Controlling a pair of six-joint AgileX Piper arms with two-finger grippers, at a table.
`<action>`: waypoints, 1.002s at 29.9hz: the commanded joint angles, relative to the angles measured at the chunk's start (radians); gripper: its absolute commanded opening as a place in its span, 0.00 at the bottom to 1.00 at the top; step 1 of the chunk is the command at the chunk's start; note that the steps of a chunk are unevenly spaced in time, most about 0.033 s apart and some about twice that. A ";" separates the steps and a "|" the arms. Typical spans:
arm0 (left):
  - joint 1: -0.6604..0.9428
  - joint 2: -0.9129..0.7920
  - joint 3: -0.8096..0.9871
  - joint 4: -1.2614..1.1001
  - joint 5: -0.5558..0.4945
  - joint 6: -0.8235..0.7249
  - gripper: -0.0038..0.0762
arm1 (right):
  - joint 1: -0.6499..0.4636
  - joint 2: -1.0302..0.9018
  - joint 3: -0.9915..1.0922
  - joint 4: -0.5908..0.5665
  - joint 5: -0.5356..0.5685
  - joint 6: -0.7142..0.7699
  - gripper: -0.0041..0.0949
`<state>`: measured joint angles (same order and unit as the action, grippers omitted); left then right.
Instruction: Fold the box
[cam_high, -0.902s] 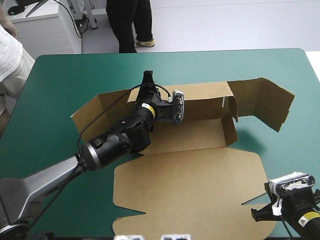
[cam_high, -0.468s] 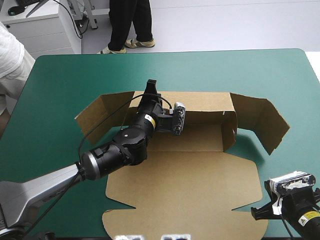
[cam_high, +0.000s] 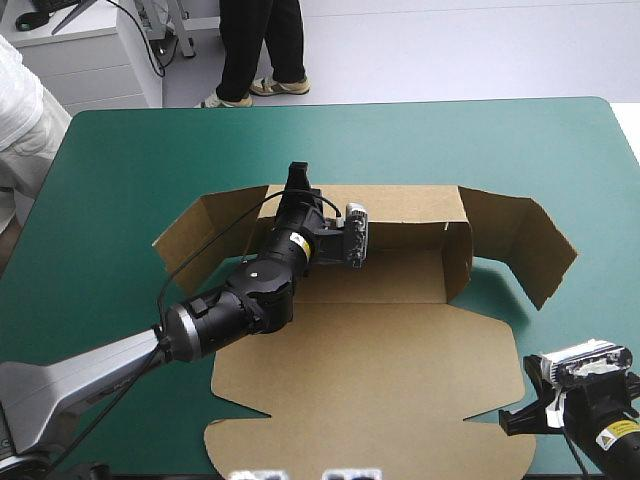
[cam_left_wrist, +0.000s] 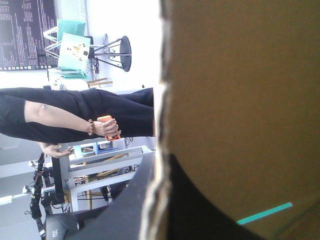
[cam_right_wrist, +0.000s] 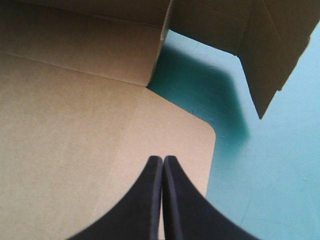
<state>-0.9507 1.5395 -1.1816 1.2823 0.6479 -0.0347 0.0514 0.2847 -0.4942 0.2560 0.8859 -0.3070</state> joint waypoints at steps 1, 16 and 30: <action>-0.005 -0.029 -0.029 0.051 0.000 -0.027 0.04 | 0.001 0.011 -0.039 0.055 -0.084 -0.006 0.03; -0.005 -0.018 -0.029 0.083 0.000 -0.108 0.04 | 0.001 0.230 -0.319 0.072 -0.101 -0.006 0.03; -0.005 -0.012 -0.029 0.090 0.008 -0.133 0.04 | 0.001 0.762 -0.777 0.066 -0.070 0.019 0.03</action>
<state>-0.9507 1.5658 -1.1816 1.3255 0.6511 -0.1439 0.0514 0.9706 -1.1574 0.3098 0.8525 -0.3023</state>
